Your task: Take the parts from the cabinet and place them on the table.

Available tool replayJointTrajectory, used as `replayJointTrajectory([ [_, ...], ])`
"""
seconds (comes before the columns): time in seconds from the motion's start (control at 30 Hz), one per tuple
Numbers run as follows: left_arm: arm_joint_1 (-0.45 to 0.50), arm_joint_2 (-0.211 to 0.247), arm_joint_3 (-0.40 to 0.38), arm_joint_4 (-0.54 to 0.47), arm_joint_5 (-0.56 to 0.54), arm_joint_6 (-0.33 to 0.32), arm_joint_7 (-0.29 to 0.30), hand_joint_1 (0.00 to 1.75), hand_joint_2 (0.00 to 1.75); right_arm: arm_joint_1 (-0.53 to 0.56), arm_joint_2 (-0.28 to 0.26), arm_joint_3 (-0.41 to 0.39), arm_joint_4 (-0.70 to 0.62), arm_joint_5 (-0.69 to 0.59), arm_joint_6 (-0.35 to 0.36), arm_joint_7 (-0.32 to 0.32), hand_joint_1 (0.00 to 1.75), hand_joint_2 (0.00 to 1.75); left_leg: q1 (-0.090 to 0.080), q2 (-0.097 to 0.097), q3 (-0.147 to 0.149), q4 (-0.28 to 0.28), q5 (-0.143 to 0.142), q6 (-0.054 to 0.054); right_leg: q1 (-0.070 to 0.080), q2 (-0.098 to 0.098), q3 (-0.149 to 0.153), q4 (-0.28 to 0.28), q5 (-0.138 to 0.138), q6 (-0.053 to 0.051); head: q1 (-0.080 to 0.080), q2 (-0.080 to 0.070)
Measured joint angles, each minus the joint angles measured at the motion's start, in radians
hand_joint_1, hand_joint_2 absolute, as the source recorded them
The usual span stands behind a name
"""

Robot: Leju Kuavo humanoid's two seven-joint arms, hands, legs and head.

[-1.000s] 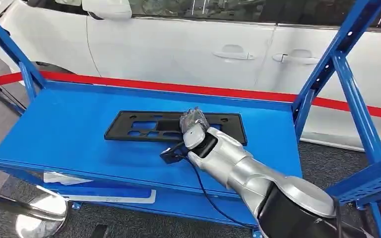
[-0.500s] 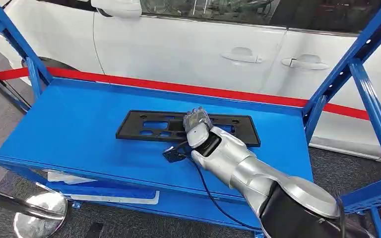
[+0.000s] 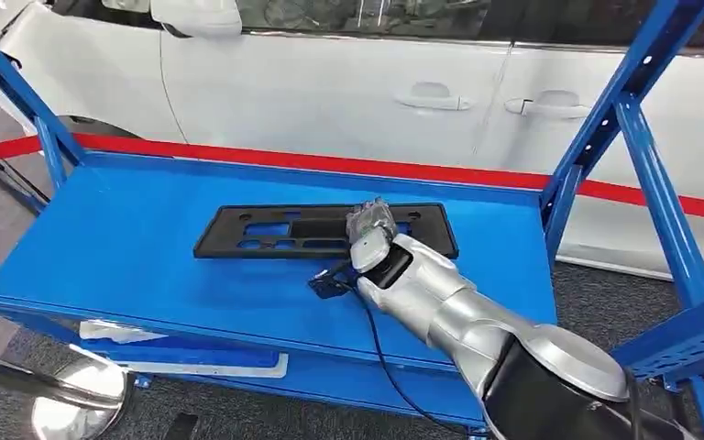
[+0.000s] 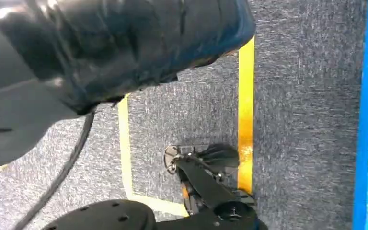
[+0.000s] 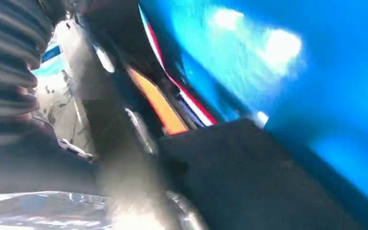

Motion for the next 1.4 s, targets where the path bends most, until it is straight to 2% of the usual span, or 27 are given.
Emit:
replayJointTrajectory([
  [0.07, -0.003, 0.0, -0.001, 0.0, 0.0, 0.0, 0.0, 0.0, 0.0, -0.001, -0.001, 0.0, 0.0, 0.0, -0.003, 0.0, 0.0, 1.75, -0.003, 0.0, 0.098, -0.178, 0.072, 0.015, 0.002, 0.0, 0.001, 0.002, 0.0, 0.0, 0.0, 0.0],
  [0.1, -0.005, 0.003, -0.001, 0.0, 0.001, -0.001, 0.002, 0.0, 0.0, -0.001, -0.002, 0.0, 0.0, 0.0, -0.007, 0.003, 0.0, 1.75, -0.01, 0.0, 0.116, -0.21, 0.058, 0.019, 0.006, 0.0, -0.002, 0.002, 0.003, 0.005, 0.002, 0.0],
  [0.23, -0.004, 0.004, -0.003, 0.0, 0.005, -0.009, 0.007, 0.0, 0.0, 0.0, -0.01, 0.0, 0.0, 0.0, -0.017, 0.008, 0.0, 1.75, -0.015, 0.0, 0.107, -0.22, 0.072, 0.037, 0.003, 0.001, -0.007, -0.004, 0.013, 0.027, 0.0, 0.0],
  [0.27, -0.004, 0.003, -0.003, 0.0, 0.005, -0.011, 0.009, 0.0, 0.0, 0.001, -0.013, 0.0, 0.0, 0.0, -0.017, 0.008, 0.0, 1.75, 0.0, 0.004, 0.114, -0.238, 0.085, 0.045, 0.004, 0.0, -0.01, 0.006, 0.005, 0.032, 0.002, 0.0],
  [0.3, -0.006, 0.003, -0.003, 0.0, 0.005, -0.013, 0.01, 0.0, 0.0, 0.002, -0.015, 0.0, 0.0, 0.0, -0.018, 0.008, 0.0, 1.75, -0.003, 0.006, 0.114, -0.243, 0.091, 0.047, 0.003, -0.001, -0.02, 0.03, -0.021, 0.04, 0.003, 0.0],
  [0.33, -0.007, 0.003, -0.003, 0.0, 0.005, -0.016, 0.014, 0.0, 0.0, 0.001, -0.015, 0.0, 0.0, 0.0, -0.017, 0.008, 0.0, 1.75, -0.003, 0.007, 0.11, -0.243, 0.095, 0.054, 0.0, -0.001, -0.046, 0.09, -0.069, 0.044, 0.008, 0.0],
  [0.4, -0.006, 0.003, -0.009, 0.0, 0.004, -0.019, 0.023, 0.0, 0.0, 0.007, -0.016, 0.0, 0.0, 0.0, -0.009, 0.008, 0.0, 1.75, -0.003, 0.008, 0.1, -0.242, 0.098, 0.055, -0.006, -0.002, -0.109, 0.246, -0.148, 0.05, 0.008, 0.0],
  [0.43, -0.005, 0.003, -0.01, 0.0, 0.004, -0.019, 0.026, 0.0, 0.0, 0.01, -0.018, 0.0, 0.0, 0.0, -0.007, 0.008, 0.0, 1.75, -0.003, 0.008, 0.097, -0.241, 0.099, 0.053, -0.008, -0.002, -0.125, 0.291, -0.158, 0.052, 0.008, 0.0],
  [0.53, -0.005, 0.003, -0.01, 0.0, 0.004, -0.019, 0.029, 0.0, 0.0, 0.011, -0.018, 0.0, 0.0, 0.0, -0.004, 0.008, 0.0, 1.75, -0.002, 0.008, 0.096, -0.241, 0.1, 0.053, -0.01, -0.002, -0.125, 0.296, -0.153, 0.053, 0.008, 0.0],
  [0.57, -0.004, 0.002, -0.015, 0.0, 0.004, -0.021, 0.036, 0.0, 0.0, 0.013, -0.018, 0.0, 0.0, 0.0, -0.004, 0.008, 0.0, 1.75, 0.002, 0.007, 0.093, -0.232, 0.1, 0.048, -0.015, -0.003, -0.044, 0.168, -0.07, 0.058, 0.008, 0.0],
  [0.6, -0.005, 0.002, -0.016, 0.0, 0.004, -0.024, 0.036, 0.0, 0.0, 0.012, -0.018, 0.0, 0.0, 0.0, -0.004, 0.008, 0.0, 1.75, 0.005, 0.006, 0.091, -0.225, 0.097, 0.042, -0.019, -0.004, 0.014, 0.068, -0.033, 0.06, 0.008, 0.0],
  [0.63, -0.005, 0.002, -0.018, 0.0, 0.004, -0.028, 0.036, 0.0, 0.0, 0.011, -0.018, 0.0, 0.0, 0.0, -0.004, 0.008, 0.0, 1.75, 0.003, 0.005, 0.086, -0.218, 0.093, 0.035, -0.018, -0.004, 0.047, 0.013, -0.05, 0.059, 0.009, 0.0],
  [0.67, -0.006, 0.002, -0.019, 0.0, 0.005, -0.033, 0.036, 0.0, 0.0, 0.011, -0.016, 0.0, -0.001, 0.0, -0.004, 0.008, 1.71, 1.75, 0.001, 0.002, 0.083, -0.214, 0.094, 0.028, -0.008, 0.003, 0.043, 0.018, -0.038, 0.048, 0.007, 0.0],
  [0.8, -0.005, 0.001, -0.023, 0.0, 0.01, -0.043, 0.036, 0.0, 0.0, 0.008, -0.016, 0.0, -0.001, 0.002, -0.004, 0.006, 1.75, 1.75, 0.003, -0.001, 0.08, -0.216, 0.1, 0.006, -0.014, 0.003, 0.035, 0.004, -0.036, 0.021, 0.008, 0.0],
  [0.83, -0.004, -0.001, -0.023, 0.0, 0.011, -0.045, 0.036, 0.0, 0.0, 0.007, -0.014, 0.0, -0.003, 0.002, -0.005, 0.006, 1.75, 1.75, 0.005, 0.001, 0.069, -0.197, 0.081, 0.001, -0.016, 0.001, 0.035, 0.0, -0.031, 0.013, 0.006, 0.0],
  [0.87, -0.005, -0.003, -0.024, 0.0, 0.012, -0.046, 0.036, 0.0, 0.0, 0.004, -0.014, 0.0, -0.003, 0.002, -0.005, 0.006, 1.75, 1.75, 0.005, 0.002, 0.049, -0.152, 0.046, -0.001, -0.016, 0.0, 0.032, 0.0, -0.028, 0.008, 0.005, 0.0],
  [0.93, -0.005, -0.003, -0.024, 0.0, 0.014, -0.045, 0.027, 0.0, 0.0, 0.004, -0.014, 0.0, -0.003, 0.002, -0.008, 0.006, 1.75, 1.75, 0.005, 0.002, -0.019, 0.008, -0.035, -0.007, -0.012, -0.001, 0.027, 0.0, -0.025, 0.004, 0.005, 0.0],
  [0.97, -0.004, -0.002, -0.024, 0.0, 0.015, -0.044, 0.019, 0.0, 0.0, 0.007, -0.014, 0.0, -0.003, 0.002, -0.01, 0.006, 1.75, 1.75, 0.004, 0.002, -0.048, 0.075, -0.058, -0.007, -0.009, -0.001, 0.025, 0.0, -0.024, 0.003, 0.005, 0.0],
  [1.0, -0.002, -0.002, -0.024, 0.0, 0.017, -0.039, 0.011, 0.0, 0.0, 0.008, -0.014, 0.0, -0.003, 0.002, -0.012, 0.006, 1.75, 1.75, 0.004, 0.002, -0.059, 0.103, -0.055, -0.006, -0.006, -0.001, 0.024, 0.0, -0.024, 0.002, 0.005, 0.0],
  [1.03, -0.002, -0.002, -0.024, 0.0, 0.023, -0.035, 0.008, 0.0, 0.0, 0.007, -0.014, 0.0, -0.003, 0.002, -0.013, 0.006, 1.75, 1.75, 0.002, 0.002, -0.047, 0.083, -0.029, -0.001, -0.004, -0.001, 0.024, 0.0, -0.023, 0.002, 0.005, 0.0],
  [1.07, -0.002, -0.002, -0.024, 0.0, 0.025, -0.033, 0.006, 0.0, 0.0, 0.004, -0.014, 0.0, -0.003, 0.002, -0.013, 0.006, 1.75, 1.75, 0.0, 0.002, -0.014, 0.022, 0.013, 0.007, -0.001, -0.001, 0.026, 0.0, -0.023, 0.002, 0.005, 0.0],
  [1.13, -0.004, 0.0, -0.024, 0.0, 0.034, -0.031, -0.001, 0.0, 0.0, -0.002, -0.014, 0.0, -0.005, 0.002, -0.014, 0.006, 1.75, 1.75, -0.01, 0.001, 0.08, -0.156, 0.09, 0.029, 0.002, -0.001, 0.03, 0.0, -0.024, 0.002, 0.006, 0.0],
  [1.17, -0.005, 0.004, -0.024, 0.0, 0.036, -0.029, -0.002, 0.0, 0.0, -0.003, -0.014, 0.0, -0.006, 0.002, -0.015, 0.006, 1.75, 1.75, -0.016, 0.001, 0.106, -0.2, 0.072, 0.039, 0.004, -0.001, 0.029, -0.001, -0.023, 0.003, 0.007, 0.0],
  [1.27, -0.005, 0.005, -0.024, 0.0, 0.039, -0.024, -0.016, 0.0, 0.0, -0.007, -0.015, -0.002, -0.006, 0.0, -0.016, 0.006, 1.75, 1.75, -0.023, 0.001, 0.113, -0.219, 0.073, 0.041, -0.001, 0.002, 0.027, -0.005, -0.018, 0.015, 0.006, 0.0],
  [1.3, -0.006, 0.006, -0.024, 0.0, 0.04, -0.021, -0.026, 0.0, 1.75, -0.007, -0.016, -0.005, -0.006, -0.002, -0.018, 0.006, 1.75, 1.75, -0.023, 0.002, 0.115, -0.226, 0.076, 0.044, 0.0, 0.004, 0.029, -0.01, -0.015, 0.021, 0.007, 0.0],
  [1.33, -0.006, 0.005, -0.024, 0.0, 0.04, -0.021, -0.034, 0.0, 1.75, -0.007, -0.017, -0.006, -0.006, -0.003, -0.02, 0.004, 1.75, 1.75, -0.013, 0.004, 0.126, -0.247, 0.088, 0.047, 0.01, 0.005, 0.03, -0.013, -0.015, 0.028, 0.007, 0.0],
  [1.4, -0.009, 0.005, -0.024, 0.0, 0.04, -0.021, -0.053, 0.0, 1.75, -0.007, -0.022, -0.006, -0.006, -0.005, -0.021, 0.0, 1.75, 1.75, -0.009, 0.011, 0.131, -0.264, 0.097, 0.054, 0.002, 0.001, -0.006, 0.068, -0.075, 0.037, 0.011, 0.0],
])
